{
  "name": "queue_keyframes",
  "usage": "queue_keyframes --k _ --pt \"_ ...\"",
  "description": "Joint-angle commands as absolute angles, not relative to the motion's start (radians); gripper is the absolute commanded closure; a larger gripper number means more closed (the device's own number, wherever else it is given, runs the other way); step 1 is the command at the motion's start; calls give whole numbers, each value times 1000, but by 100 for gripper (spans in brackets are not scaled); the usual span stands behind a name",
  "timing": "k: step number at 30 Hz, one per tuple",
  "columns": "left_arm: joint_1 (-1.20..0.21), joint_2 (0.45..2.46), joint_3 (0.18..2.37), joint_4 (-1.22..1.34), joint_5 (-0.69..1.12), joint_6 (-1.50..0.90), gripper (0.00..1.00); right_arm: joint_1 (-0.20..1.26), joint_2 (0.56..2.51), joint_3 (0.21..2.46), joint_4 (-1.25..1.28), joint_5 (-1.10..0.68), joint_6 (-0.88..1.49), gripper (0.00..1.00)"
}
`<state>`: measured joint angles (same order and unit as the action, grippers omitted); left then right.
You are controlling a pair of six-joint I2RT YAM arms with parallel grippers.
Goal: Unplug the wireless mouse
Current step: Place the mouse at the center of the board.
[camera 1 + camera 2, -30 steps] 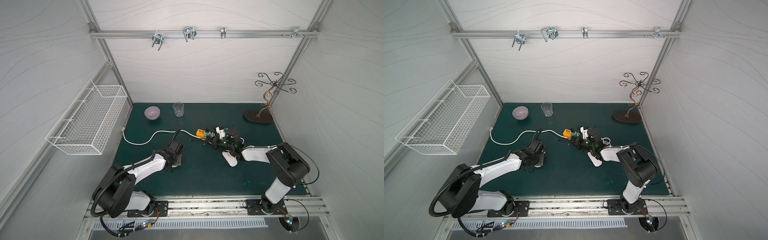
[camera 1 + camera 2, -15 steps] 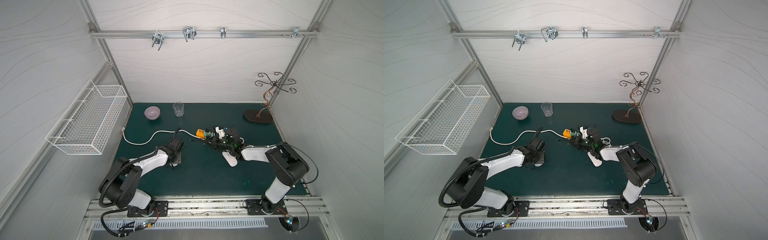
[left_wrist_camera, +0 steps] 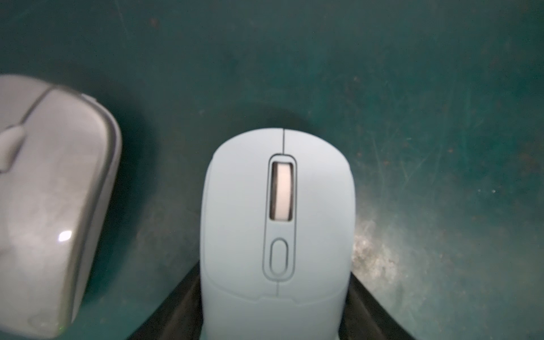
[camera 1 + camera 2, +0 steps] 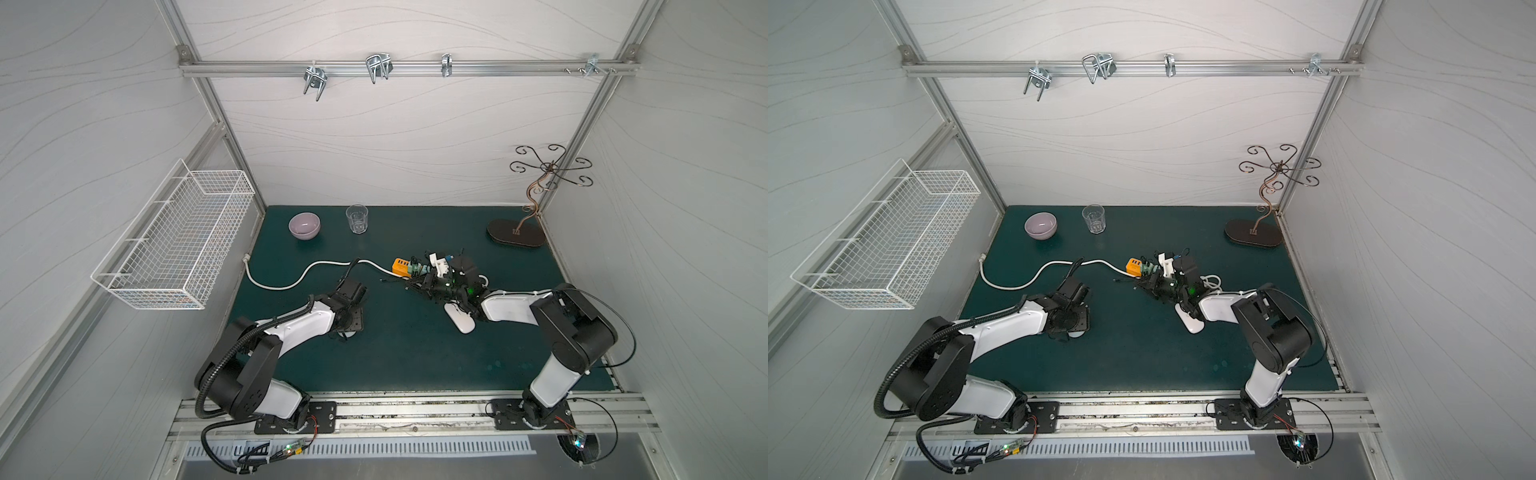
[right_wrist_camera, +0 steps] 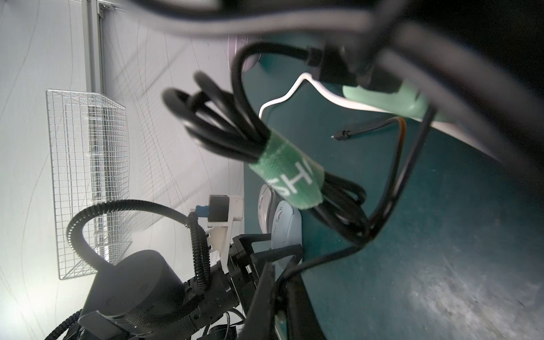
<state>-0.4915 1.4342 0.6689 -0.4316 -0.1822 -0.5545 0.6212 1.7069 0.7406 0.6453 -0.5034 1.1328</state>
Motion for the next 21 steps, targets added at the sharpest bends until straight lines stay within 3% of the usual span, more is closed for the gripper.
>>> queue_keyframes --k 1,12,14,17,19,21 --pt "-486 1403 660 -463 -193 -600 32 631 1721 763 646 -518 1126 100" --pt "-490 1307 645 -453 -154 -558 32 642 1727 772 634 -517 1121 99" --pt "-498 1253 641 -430 -130 -541 29 644 1729 776 627 -517 1115 89" --pt "-503 1185 658 -432 -116 -522 28 644 1728 780 612 -510 1109 62" --pt "-505 1151 677 -444 -111 -507 27 645 1729 781 603 -505 1107 49" --pt "-506 1127 692 -452 -99 -496 27 646 1728 784 591 -500 1103 43"
